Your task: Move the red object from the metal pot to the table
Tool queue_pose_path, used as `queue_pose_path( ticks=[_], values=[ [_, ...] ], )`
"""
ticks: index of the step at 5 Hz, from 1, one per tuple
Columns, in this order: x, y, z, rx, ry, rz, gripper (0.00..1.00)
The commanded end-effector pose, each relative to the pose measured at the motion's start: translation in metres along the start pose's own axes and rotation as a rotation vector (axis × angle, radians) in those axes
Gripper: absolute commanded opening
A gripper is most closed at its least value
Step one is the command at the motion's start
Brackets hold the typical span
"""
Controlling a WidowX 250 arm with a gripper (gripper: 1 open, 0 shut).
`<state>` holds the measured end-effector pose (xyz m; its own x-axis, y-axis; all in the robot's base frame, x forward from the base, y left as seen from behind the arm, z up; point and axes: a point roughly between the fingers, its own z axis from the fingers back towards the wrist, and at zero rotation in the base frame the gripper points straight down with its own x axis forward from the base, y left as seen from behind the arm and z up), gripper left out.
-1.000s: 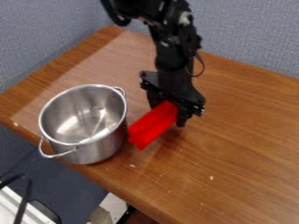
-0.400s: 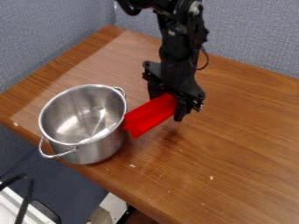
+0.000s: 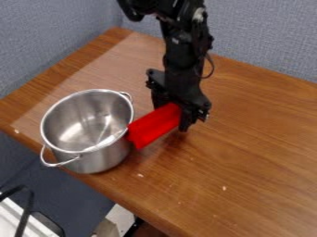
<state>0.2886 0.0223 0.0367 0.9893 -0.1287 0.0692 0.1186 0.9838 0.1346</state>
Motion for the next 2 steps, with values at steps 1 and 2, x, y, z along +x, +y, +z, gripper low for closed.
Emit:
queue_pose_path(
  ticks=[1,2],
  values=[
    [0.0095,0.0051,0.0030,0.013,-0.013,0.011,0.00],
    [0.0112,0.0073,0.0068,0.019,-0.005,0.018,0.00]
  ],
)
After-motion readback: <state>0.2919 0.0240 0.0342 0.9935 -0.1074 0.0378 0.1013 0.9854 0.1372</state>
